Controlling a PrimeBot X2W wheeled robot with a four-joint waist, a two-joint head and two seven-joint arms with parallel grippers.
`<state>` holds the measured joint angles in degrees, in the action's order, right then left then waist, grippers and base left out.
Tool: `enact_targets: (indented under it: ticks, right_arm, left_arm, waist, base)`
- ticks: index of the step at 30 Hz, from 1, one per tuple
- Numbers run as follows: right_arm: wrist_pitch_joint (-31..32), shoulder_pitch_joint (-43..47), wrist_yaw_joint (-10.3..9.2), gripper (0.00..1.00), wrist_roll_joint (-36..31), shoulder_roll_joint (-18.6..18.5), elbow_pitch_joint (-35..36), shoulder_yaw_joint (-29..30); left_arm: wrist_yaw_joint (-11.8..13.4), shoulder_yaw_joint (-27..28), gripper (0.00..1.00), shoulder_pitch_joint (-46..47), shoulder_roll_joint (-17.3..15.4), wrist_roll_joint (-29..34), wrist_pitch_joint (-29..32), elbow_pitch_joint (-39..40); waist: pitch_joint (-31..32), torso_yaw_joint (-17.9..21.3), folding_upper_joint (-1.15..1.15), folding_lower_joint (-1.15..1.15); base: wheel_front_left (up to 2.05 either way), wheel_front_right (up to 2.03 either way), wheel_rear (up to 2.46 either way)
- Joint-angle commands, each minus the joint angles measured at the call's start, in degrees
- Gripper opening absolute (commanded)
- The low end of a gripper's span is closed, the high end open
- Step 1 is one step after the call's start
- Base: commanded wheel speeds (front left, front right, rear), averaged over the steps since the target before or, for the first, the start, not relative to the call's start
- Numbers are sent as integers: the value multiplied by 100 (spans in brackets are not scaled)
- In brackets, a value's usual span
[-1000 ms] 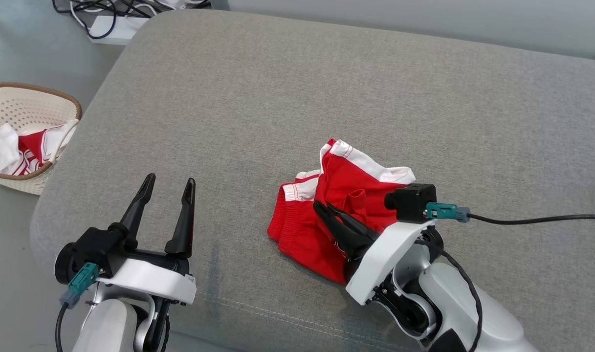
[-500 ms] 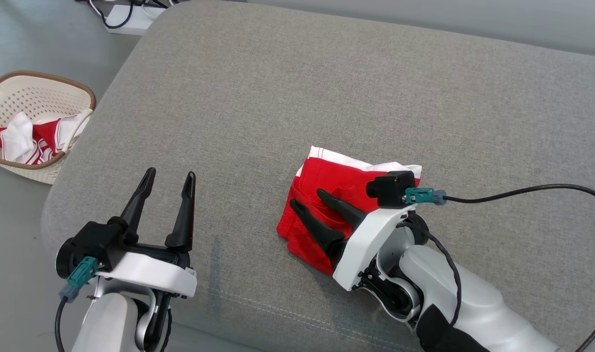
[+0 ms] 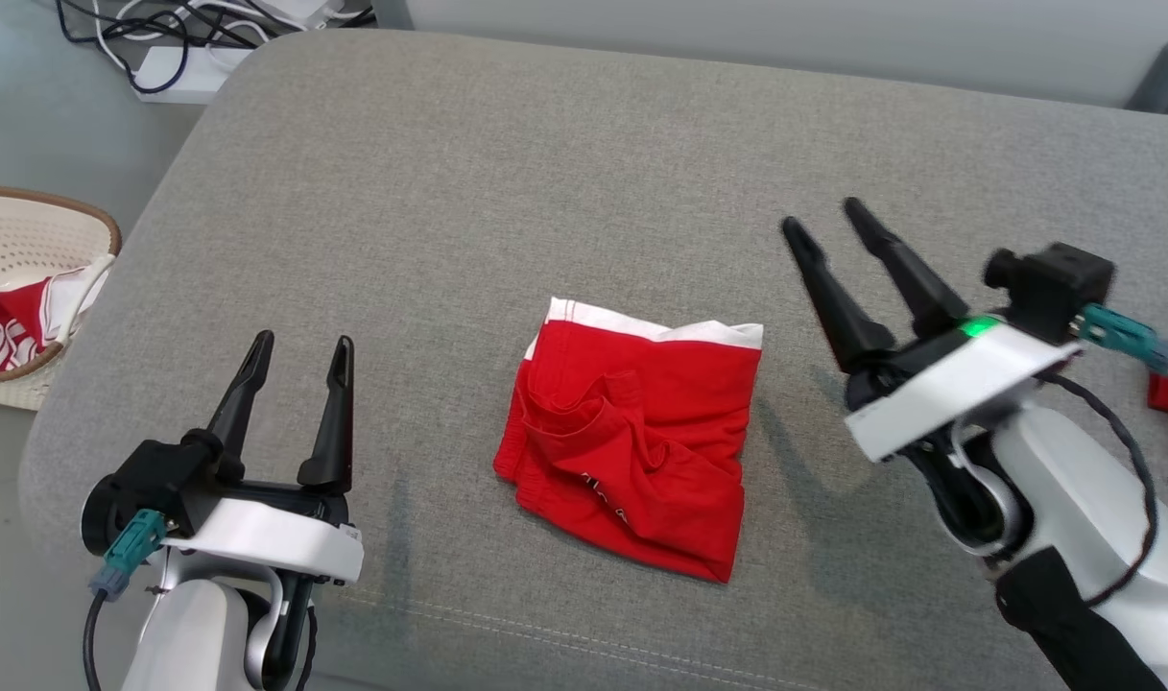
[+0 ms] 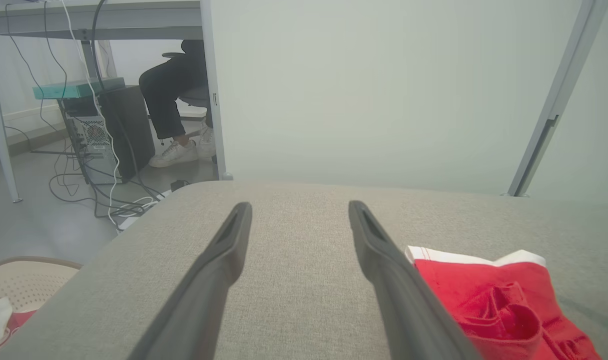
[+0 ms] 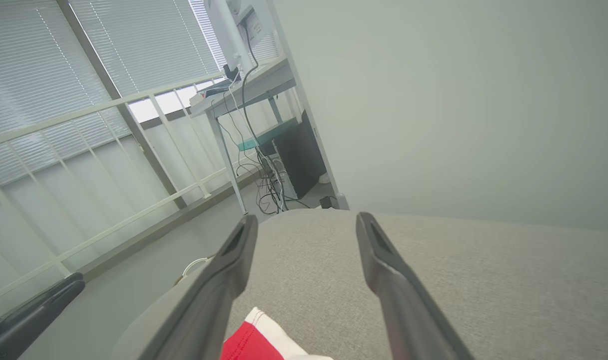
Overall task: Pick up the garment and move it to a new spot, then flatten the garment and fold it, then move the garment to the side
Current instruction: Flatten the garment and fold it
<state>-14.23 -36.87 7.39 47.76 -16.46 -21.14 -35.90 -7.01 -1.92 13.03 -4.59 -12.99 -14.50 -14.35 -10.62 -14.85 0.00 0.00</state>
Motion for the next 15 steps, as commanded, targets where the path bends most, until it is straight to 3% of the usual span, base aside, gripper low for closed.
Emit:
enact_targets:
  ticks: [1,6,15]
  right_arm:
    - [-72,290,10,100,-142,89,209,64]
    - [-75,1377,10,100,-1331,-50,610,1244]
    - [-76,2778,10,100,-2283,577,1110,2096]
  left_arm:
    - [-9,230,100,62,-144,60,-50,170]
    - [-17,286,100,-31,-160,106,-50,161]
    - [-18,441,100,-269,-190,117,-50,163]
  waist:
    - [40,64,0,0]
    - [152,173,0,0]
    - [358,441,0,0]
  base:
    - [0,0,0]
    - [0,0,0]
    - [0,0,0]
